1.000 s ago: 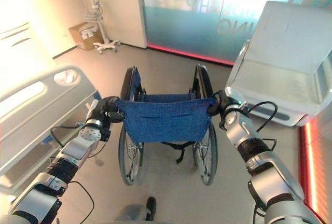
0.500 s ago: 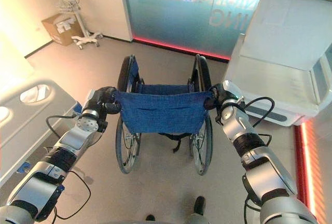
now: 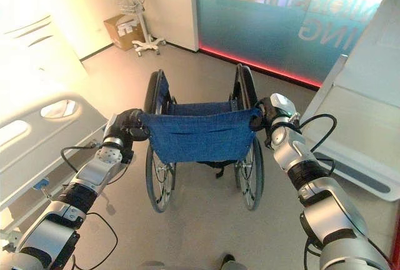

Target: Push the wheelchair next to the bed

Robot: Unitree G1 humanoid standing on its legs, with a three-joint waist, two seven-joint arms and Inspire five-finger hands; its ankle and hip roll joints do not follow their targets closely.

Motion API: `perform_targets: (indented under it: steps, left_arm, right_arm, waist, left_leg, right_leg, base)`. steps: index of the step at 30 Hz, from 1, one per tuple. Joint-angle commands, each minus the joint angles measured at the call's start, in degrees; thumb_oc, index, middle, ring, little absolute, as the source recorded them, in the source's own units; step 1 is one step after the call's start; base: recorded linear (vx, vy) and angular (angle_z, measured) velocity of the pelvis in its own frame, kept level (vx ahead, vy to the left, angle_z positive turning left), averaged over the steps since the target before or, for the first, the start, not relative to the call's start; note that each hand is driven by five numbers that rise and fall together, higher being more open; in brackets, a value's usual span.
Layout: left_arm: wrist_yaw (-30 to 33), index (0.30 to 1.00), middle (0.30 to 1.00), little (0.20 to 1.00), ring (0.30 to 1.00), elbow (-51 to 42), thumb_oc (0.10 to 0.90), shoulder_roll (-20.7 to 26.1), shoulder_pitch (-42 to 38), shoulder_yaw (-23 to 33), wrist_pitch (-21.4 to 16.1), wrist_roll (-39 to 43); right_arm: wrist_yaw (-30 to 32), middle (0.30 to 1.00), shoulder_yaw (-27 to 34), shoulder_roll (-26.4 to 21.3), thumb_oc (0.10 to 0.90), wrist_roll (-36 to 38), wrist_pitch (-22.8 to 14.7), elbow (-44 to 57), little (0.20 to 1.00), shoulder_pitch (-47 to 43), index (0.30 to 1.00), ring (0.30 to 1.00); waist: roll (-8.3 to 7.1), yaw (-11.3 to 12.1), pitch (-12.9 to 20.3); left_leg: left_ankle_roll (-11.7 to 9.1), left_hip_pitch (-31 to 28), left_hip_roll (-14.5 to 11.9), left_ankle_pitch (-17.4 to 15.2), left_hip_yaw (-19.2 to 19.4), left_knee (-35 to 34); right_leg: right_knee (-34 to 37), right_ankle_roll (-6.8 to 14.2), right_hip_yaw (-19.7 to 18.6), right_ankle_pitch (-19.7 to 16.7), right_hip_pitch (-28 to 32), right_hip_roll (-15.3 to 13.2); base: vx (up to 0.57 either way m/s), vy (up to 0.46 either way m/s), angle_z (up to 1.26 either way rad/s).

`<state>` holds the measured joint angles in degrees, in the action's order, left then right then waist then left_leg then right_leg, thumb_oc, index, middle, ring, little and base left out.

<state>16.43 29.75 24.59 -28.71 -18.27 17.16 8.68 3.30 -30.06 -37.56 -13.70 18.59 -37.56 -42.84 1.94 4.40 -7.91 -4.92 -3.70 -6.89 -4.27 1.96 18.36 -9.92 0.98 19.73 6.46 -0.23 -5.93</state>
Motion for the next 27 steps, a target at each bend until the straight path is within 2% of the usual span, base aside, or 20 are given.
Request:
perform_targets:
  steps: [1,3,5,6,8,9,12,13,14,15,16,17,19,21,23,24,25,27]
  left_arm:
    - [-6.9,0.300,0.300,0.300,0.300,4.7,0.400,2.2,11.0,-5.2,-1.0,0.0]
    - [-6.5,0.300,0.300,0.300,0.300,4.0,0.400,2.0,11.1,-5.7,-0.7,0.0]
    - [-5.9,0.300,0.300,0.300,0.300,2.0,0.400,1.8,11.8,-5.2,0.1,0.3]
    - [-5.9,0.300,0.300,0.300,0.300,2.0,0.400,1.9,11.8,-5.2,0.2,0.3]
    - [-5.3,0.300,0.300,0.300,0.300,-0.9,0.400,2.1,13.6,-3.9,1.4,0.4]
    - [-5.0,0.300,0.300,0.300,0.300,-1.8,0.400,2.3,14.3,-3.4,1.6,0.7]
    - [-4.8,0.300,0.300,0.300,0.300,-2.3,0.400,2.6,14.8,-2.9,1.2,1.0]
    - [-4.0,0.300,0.300,0.300,0.300,-1.9,0.400,2.4,15.2,-2.6,1.0,1.2]
    - [-3.9,0.300,0.300,0.300,0.300,-1.7,0.400,2.3,15.4,-2.6,1.3,0.8]
    - [-3.1,0.300,0.300,0.300,0.300,-1.2,0.400,2.6,15.5,-3.0,1.3,1.1]
    - [-3.3,0.300,0.300,0.300,0.300,-1.0,0.400,2.7,15.6,-2.8,1.4,0.7]
    - [-3.6,0.300,0.300,0.300,0.300,-0.7,0.400,2.8,15.5,-2.8,1.8,0.2]
    - [-3.6,0.300,0.300,0.300,0.300,-0.3,0.400,3.2,15.1,-3.3,2.2,0.0]
    - [-3.9,0.300,0.300,0.300,0.300,0.6,0.400,3.6,14.0,-3.9,2.3,-0.2]
    - [-4.7,0.300,0.300,0.300,0.300,1.9,0.400,3.9,11.9,-5.0,2.0,-0.3]
    - [-5.2,0.300,0.300,0.300,0.300,2.7,0.400,3.9,10.6,-5.7,1.7,-0.8]
    - [-5.2,0.300,0.300,0.300,0.300,2.7,0.400,3.9,10.6,-5.6,1.7,-0.8]
    - [-5.9,0.300,0.300,0.300,0.300,3.6,0.400,4.0,8.7,-6.6,1.5,-1.4]
  right_arm:
    - [-0.1,0.300,-0.8,-7.1,0.400,-3.6,-4.5,-1.7,0.300,-0.6,0.300,0.300]
    - [-0.1,0.300,-1.0,-6.8,0.400,-3.9,-4.8,-2.5,0.300,-1.2,0.300,0.300]
    - [-1.1,0.300,-1.4,-5.6,0.400,-4.6,-4.3,-2.0,0.300,-2.4,0.300,0.300]
    - [-1.1,0.300,-1.4,-5.6,0.400,-4.6,-4.3,-2.0,0.300,-2.4,0.300,0.300]
    - [-2.6,0.300,-1.7,-5.0,0.400,-5.1,-5.6,-1.0,0.300,-3.3,0.300,0.300]
    - [-3.2,0.300,-1.8,-5.1,0.400,-5.1,-7.2,-0.7,0.300,-3.6,0.300,0.300]
    - [-4.1,0.300,-2.1,-5.3,0.400,-5.5,-9.6,-0.8,0.300,-4.4,0.300,0.300]
    - [-4.2,0.300,-3.1,-4.7,0.400,-5.0,-11.1,-1.7,0.300,-5.6,0.300,0.300]
    - [-4.6,0.300,-3.2,-4.3,0.400,-4.7,-11.2,-2.0,0.300,-5.7,0.300,0.300]
    - [-4.5,0.300,-3.3,-2.9,0.400,-5.5,-11.9,-2.9,0.300,-5.4,0.300,0.300]
    - [-4.5,0.300,-3.4,-2.6,0.400,-5.4,-12.5,-3.2,0.300,-4.8,0.300,0.300]
    - [-4.5,0.300,-3.1,-2.6,0.400,-5.0,-12.8,-2.9,0.300,-3.8,0.300,0.300]
    - [-4.5,0.300,-2.5,-2.6,0.400,-4.9,-13.5,-2.2,0.300,-2.5,0.300,0.300]
    - [-4.9,0.300,-2.8,-2.4,0.400,-4.7,-13.1,-2.1,0.300,-3.1,0.300,0.300]
    - [-4.6,0.300,-3.5,-1.7,0.400,-4.6,-12.5,-3.6,0.300,-4.7,0.300,0.300]
    - [-3.8,0.300,-3.7,-1.5,0.400,-4.0,-12.8,-5.1,0.300,-5.4,0.300,0.300]
    - [-3.7,0.300,-3.7,-1.5,0.400,-4.0,-12.8,-5.1,0.300,-5.4,0.300,0.300]
    - [-3.1,0.300,-3.9,-1.5,0.400,-3.3,-13.1,-6.8,0.300,-6.6,0.300,0.300]
  waist:
    - [-3.95,0.6,0.4]
    - [-3.45,1.6,-0.5]
    - [-2.17,3.6,-1.7]
    - [-2.22,3.7,-1.8]
    - [-0.69,6.2,-1.9]
    - [-0.28,6.8,-1.7]
    - [0.07,7.5,-1.4]
    - [-0.13,7.8,-1.0]
    - [-0.34,8.0,-0.8]
    - [-1.33,8.7,-0.1]
    - [-1.94,9.1,0.6]
    - [-2.32,9.1,1.2]
    - [-2.54,9.1,1.9]
    - [-2.70,8.8,2.2]
    - [-1.94,8.5,2.6]
    - [-1.78,8.0,2.1]
    - [-1.71,8.0,2.2]
    - [-1.24,6.5,1.6]
  left_leg:
    - [2.1,2.6,3.2,-0.8,3.8,6.9]
    - [2.3,4.8,6.0,-0.9,3.4,2.5]
    - [1.2,10.5,8.0,3.0,4.8,-4.0]
    - [1.2,10.3,8.0,3.0,4.9,-4.2]
    - [0.6,15.0,8.4,9.3,5.5,-14.0]
    - [0.6,15.8,8.4,10.9,5.7,-16.2]
    - [1.1,16.1,8.5,11.5,7.1,-16.9]
    - [2.7,15.4,9.4,9.2,8.5,-15.2]
    - [3.3,15.5,10.0,8.4,8.4,-14.0]
    - [5.0,15.8,10.8,6.7,7.8,-12.2]
    - [6.1,14.8,10.8,6.1,8.9,-12.6]
    - [6.7,12.9,10.5,6.1,9.9,-14.1]
    - [6.8,10.8,10.9,6.4,8.7,-15.7]
    - [6.2,9.6,10.8,6.7,7.9,-16.7]
    - [5.3,8.2,9.9,6.7,6.4,-17.5]
    - [4.9,6.8,9.6,6.1,4.9,-17.6]
    - [4.9,7.0,9.5,6.1,4.9,-17.5]
    - [4.7,4.0,9.0,4.0,1.8,-18.6]
  right_leg:
    - [1.1,2.4,0.8,-1.9,0.2,-1.5]
    - [1.6,2.9,0.3,-1.4,2.3,-0.4]
    - [3.8,3.1,-0.3,-0.3,6.6,2.2]
    - [3.8,3.1,-0.4,-0.3,6.8,2.2]
    - [5.7,3.2,-2.5,1.4,11.3,4.9]
    - [5.4,3.1,-2.9,2.5,12.5,5.8]
    - [3.9,2.8,-2.9,4.3,13.3,6.3]
    - [0.4,2.9,-2.6,6.7,13.4,6.5]
    - [-0.5,3.1,-2.8,7.0,13.5,6.5]
    - [-5.2,4.4,-2.8,6.1,13.7,5.4]
    - [-9.0,5.7,-1.5,4.8,13.7,4.2]
    - [-13.6,7.7,0.1,2.3,12.8,2.4]
    - [-18.5,10.0,0.7,-2.4,10.6,-0.4]
    - [-14.9,10.6,0.6,-3.4,9.8,-1.6]
    - [-7.5,9.6,1.2,-3.1,7.6,-2.7]
    - [-3.2,9.1,1.0,-4.2,6.0,-4.0]
    - [-3.0,9.1,1.0,-4.4,5.9,-3.9]
    - [4.2,9.1,-1.4,-9.6,0.3,-6.7]
  base:
    - [0.22,-0.235,0.46]
    - [0.25,-0.201,0.43]
    - [0.32,-0.157,0.24]
    - [0.35,-0.106,0.03]
    - [0.50,-0.093,-0.36]
    - [0.44,-0.058,-0.61]
    - [0.29,-0.002,-0.71]
    - [0.33,0.025,-0.48]
    - [0.46,0.009,-0.46]
    - [0.37,-0.020,-0.31]
    - [0.45,-0.014,-0.50]
    - [0.41,0.004,-0.48]
    - [0.42,-0.035,-0.15]
    - [0.34,-0.136,-0.02]
    - [0.25,-0.251,0.07]
    - [0.13,-0.204,0.16]
    - [0.17,-0.269,0.38]
    - [0.27,-0.373,0.58]
